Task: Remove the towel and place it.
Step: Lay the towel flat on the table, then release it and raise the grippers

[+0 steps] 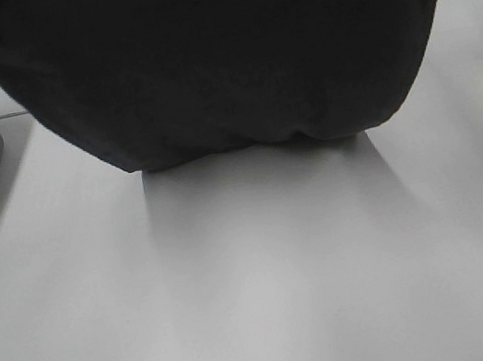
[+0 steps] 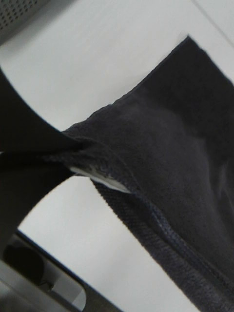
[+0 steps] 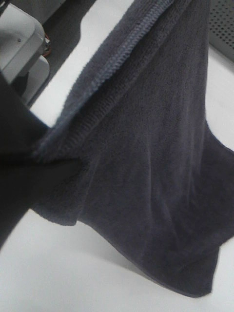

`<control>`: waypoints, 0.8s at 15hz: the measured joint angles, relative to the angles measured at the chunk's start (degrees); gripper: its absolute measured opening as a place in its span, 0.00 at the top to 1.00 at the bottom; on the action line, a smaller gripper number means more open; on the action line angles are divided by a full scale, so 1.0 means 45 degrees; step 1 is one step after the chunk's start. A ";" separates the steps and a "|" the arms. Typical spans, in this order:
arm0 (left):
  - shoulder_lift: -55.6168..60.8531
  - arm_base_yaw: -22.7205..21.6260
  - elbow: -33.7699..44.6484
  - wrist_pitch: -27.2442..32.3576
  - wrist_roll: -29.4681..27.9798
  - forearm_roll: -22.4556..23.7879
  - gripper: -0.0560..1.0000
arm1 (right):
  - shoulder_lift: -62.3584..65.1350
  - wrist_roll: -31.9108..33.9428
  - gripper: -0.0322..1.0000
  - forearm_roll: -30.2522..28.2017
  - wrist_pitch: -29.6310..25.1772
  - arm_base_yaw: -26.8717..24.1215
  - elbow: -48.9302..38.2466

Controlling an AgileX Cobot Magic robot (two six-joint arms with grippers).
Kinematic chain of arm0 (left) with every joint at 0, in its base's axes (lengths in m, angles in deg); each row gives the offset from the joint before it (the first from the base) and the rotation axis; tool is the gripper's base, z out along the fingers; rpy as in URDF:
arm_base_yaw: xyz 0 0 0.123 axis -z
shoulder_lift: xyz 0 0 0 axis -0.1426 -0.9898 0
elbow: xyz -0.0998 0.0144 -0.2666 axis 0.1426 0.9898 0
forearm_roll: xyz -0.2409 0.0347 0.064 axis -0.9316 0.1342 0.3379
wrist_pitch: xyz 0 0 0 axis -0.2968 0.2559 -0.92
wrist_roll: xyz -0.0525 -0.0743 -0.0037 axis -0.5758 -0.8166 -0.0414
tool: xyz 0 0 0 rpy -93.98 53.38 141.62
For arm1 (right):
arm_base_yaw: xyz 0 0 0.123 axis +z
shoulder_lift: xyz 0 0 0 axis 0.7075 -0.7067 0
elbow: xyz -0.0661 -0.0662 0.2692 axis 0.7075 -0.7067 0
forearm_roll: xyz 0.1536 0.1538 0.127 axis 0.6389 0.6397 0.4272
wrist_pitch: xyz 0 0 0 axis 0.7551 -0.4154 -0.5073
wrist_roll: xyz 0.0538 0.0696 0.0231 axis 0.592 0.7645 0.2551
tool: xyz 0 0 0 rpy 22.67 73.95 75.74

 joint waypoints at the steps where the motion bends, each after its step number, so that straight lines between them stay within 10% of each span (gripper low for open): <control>1: 0.0280 0.0000 0.1019 -0.0025 0.0140 -0.0382 0.95 | 0.0420 0.0000 0.95 0.0013 0.0000 0.0013 -0.0853; 12: 0.0942 0.1770 0.6353 -0.0140 -0.0076 -0.1859 0.95 | 0.3285 0.0866 0.95 0.0968 0.0013 0.0013 -0.6723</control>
